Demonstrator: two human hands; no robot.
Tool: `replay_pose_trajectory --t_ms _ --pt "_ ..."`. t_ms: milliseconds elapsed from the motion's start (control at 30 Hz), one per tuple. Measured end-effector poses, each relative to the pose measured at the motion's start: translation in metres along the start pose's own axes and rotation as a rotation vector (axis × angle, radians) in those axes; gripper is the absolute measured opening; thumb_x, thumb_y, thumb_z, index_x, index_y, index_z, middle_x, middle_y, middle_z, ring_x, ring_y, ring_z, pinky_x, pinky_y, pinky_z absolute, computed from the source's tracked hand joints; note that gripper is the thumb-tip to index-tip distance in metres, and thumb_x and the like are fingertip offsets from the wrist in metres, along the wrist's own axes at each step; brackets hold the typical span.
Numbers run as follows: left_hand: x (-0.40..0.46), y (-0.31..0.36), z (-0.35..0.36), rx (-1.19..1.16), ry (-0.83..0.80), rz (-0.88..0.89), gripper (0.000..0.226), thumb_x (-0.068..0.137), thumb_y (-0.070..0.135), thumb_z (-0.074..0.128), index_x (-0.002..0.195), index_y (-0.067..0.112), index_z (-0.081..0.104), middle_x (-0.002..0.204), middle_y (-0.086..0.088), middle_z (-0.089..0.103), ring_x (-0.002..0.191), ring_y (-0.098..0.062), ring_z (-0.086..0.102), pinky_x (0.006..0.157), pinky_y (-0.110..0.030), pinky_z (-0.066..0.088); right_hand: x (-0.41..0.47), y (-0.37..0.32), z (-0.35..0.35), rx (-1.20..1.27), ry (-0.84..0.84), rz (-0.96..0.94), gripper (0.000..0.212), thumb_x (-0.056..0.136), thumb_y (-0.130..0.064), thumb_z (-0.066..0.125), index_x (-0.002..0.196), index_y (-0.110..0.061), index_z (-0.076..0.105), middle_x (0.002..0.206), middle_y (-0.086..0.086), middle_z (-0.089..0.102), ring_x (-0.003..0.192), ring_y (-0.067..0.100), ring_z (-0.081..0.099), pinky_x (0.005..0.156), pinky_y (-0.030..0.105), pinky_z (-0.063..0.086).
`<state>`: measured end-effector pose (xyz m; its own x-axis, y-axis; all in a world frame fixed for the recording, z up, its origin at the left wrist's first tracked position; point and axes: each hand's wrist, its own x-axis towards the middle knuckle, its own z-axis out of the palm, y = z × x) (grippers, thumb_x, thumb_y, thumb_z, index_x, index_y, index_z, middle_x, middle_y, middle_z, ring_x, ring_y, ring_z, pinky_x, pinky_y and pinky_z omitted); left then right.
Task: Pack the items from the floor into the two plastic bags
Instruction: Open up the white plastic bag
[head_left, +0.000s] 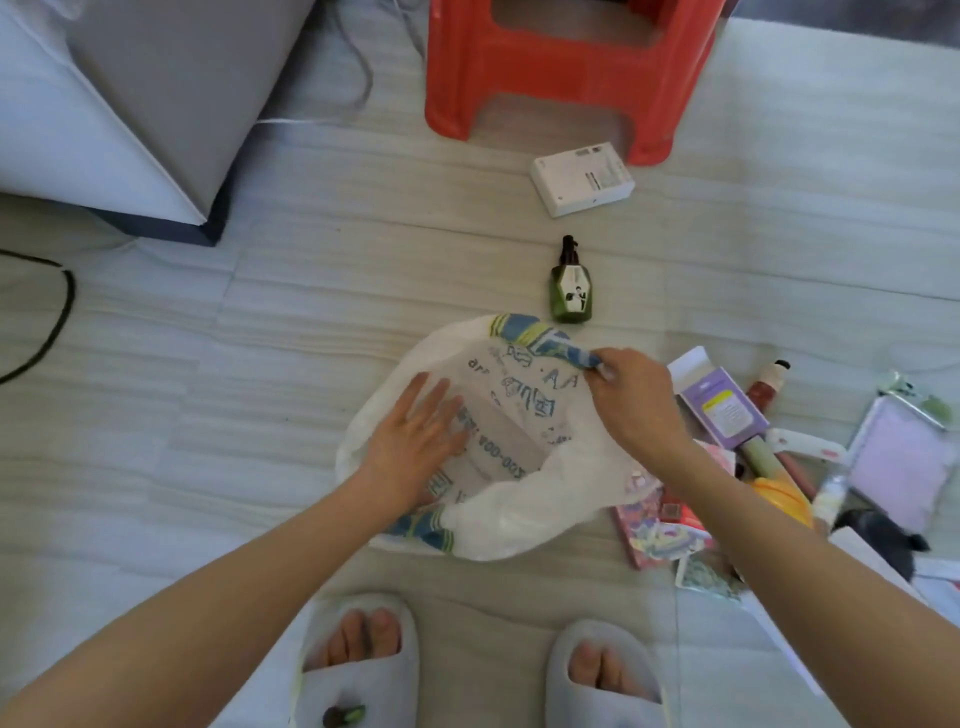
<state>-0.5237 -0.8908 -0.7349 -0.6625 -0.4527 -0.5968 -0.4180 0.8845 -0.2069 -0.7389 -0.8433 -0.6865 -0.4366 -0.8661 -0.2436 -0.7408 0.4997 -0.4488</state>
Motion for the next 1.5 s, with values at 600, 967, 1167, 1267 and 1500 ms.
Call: replay_pose_trajectory --t_ms 600,967,1167,1267,1500 --pt "0.014 -0.029 -0.036 0.081 0.298 -0.007 0.064 0.093 0.022 0.044 0.146 0.021 0.009 0.156 -0.012 -0.005 0.142 -0.033 0.0 0.112 -0.054 0.0 -0.049 -0.027 0.031 -0.468 -0.11 -0.717 0.046 0.083 -0.042 0.035 0.106 -0.019 0.068 0.095 0.0 0.072 0.096 0.02 0.066 0.096 0.045 0.045" --pt "-0.019 -0.061 -0.011 0.121 0.314 -0.468 0.071 0.084 0.046 0.057 0.142 0.017 0.027 0.156 -0.015 0.002 0.142 -0.036 -0.008 0.104 -0.063 -0.018 -0.041 0.031 0.008 -0.685 -0.047 -0.688 0.026 0.072 -0.04 0.071 0.066 -0.014 0.071 0.073 0.004 0.069 0.089 0.026 0.068 0.108 0.054 0.017" --pt "-0.033 -0.009 0.027 -0.09 0.567 -0.166 0.07 0.065 0.047 0.076 0.125 0.017 0.055 0.14 -0.013 0.046 0.132 -0.037 0.036 0.107 -0.06 0.003 -0.055 0.032 0.028 -0.707 -0.19 -0.656 0.043 0.081 -0.043 0.057 0.112 -0.014 0.062 0.1 0.006 0.071 0.113 0.027 0.06 0.113 0.055 0.015" --pt "-0.024 0.015 0.033 -0.133 0.447 -0.105 0.102 0.048 0.055 0.082 0.134 0.02 0.04 0.139 -0.014 0.047 0.129 -0.036 0.041 0.107 -0.06 0.01 -0.059 0.036 0.032 -0.644 -0.307 -0.562 0.047 0.091 -0.035 0.05 0.132 -0.013 0.045 0.12 0.009 0.061 0.122 0.027 0.05 0.116 0.044 0.014" --pt "-0.003 0.033 0.006 -0.169 0.35 -0.118 0.088 0.06 0.019 0.082 0.137 0.011 0.041 0.138 -0.021 0.045 0.125 -0.034 0.047 0.101 -0.049 0.038 -0.043 0.023 0.011 -0.634 -0.107 -0.838 0.044 0.066 -0.018 0.076 0.107 -0.01 0.063 0.099 0.01 0.068 0.093 0.028 0.065 0.089 0.04 0.05"
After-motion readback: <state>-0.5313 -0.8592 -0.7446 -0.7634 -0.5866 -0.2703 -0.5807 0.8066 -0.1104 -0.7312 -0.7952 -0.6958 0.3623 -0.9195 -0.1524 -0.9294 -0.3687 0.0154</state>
